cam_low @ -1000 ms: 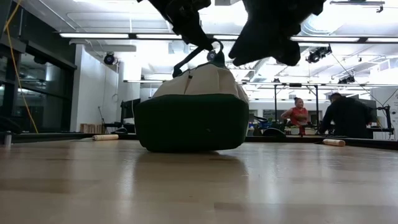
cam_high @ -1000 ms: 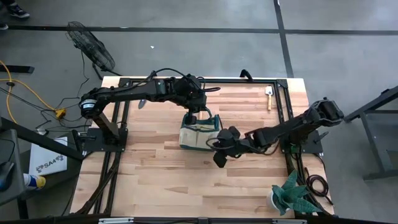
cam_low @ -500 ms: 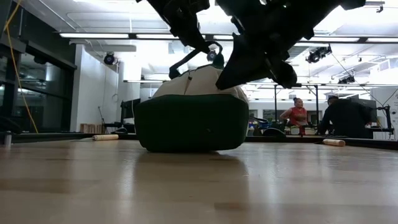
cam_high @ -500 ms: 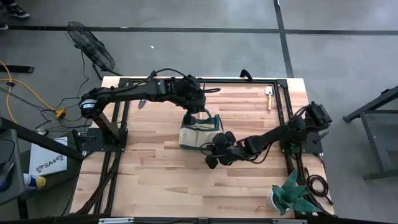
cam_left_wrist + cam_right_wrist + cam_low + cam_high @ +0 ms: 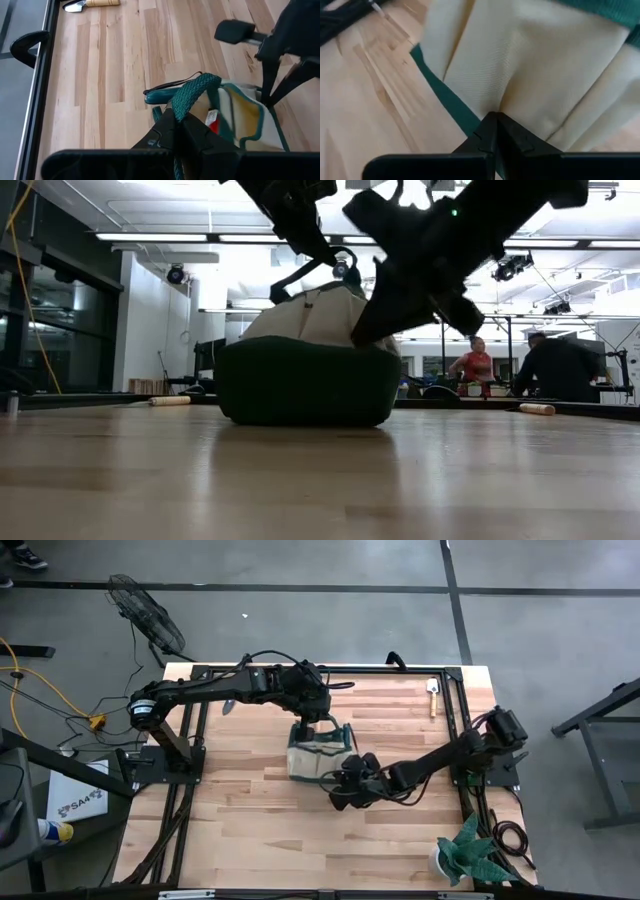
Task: Pick & Place Garden tools in Gardening bag
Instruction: Adjust the white gardening bag
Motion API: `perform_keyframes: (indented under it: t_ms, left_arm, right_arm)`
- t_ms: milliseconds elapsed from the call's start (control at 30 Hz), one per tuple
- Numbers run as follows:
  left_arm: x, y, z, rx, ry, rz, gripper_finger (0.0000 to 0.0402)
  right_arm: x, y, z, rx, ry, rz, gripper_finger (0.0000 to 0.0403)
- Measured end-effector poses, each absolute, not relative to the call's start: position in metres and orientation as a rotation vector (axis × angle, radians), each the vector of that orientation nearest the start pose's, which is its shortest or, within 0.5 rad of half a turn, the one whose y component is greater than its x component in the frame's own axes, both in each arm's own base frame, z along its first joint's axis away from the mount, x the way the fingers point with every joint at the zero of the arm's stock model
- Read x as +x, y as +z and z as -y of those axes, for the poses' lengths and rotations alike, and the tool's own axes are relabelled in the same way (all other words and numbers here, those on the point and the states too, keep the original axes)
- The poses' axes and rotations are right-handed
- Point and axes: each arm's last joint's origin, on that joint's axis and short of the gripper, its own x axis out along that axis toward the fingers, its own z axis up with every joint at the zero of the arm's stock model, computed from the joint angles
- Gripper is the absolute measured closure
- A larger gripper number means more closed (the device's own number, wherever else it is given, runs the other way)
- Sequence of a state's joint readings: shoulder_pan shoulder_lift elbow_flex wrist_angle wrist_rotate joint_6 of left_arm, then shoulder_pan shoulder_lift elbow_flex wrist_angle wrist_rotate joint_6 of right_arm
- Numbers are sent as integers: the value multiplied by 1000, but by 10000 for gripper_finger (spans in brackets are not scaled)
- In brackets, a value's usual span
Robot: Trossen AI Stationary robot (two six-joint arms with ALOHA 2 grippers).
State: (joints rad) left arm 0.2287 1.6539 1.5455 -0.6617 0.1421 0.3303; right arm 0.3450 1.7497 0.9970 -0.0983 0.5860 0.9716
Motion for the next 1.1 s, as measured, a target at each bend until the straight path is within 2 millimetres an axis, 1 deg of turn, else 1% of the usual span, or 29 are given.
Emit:
perform_keyframes:
  t_ms: [200, 400, 533, 800, 933, 1100]
  left_arm:
    - [353, 333, -76, 128, -92, -748, 401]
    - [352, 337, -58, 118, -166, -732, 401]
    - [352, 339, -41, 90, -209, -734, 401]
    - [353, 342, 4, 40, -286, -736, 401]
    - [353, 344, 26, 30, -323, -716, 401]
    - [354, 345, 47, 23, -328, -697, 401]
  right_arm:
    - [336, 153, -104, 560, -580, -607, 400]
    - [338, 147, -100, 560, -589, -631, 400]
    - [340, 146, -92, 550, -599, -644, 400]
    - [343, 144, -75, 541, -623, -671, 400]
    - [342, 141, -73, 532, -634, -685, 400]
    - [344, 128, -78, 560, -608, -739, 400]
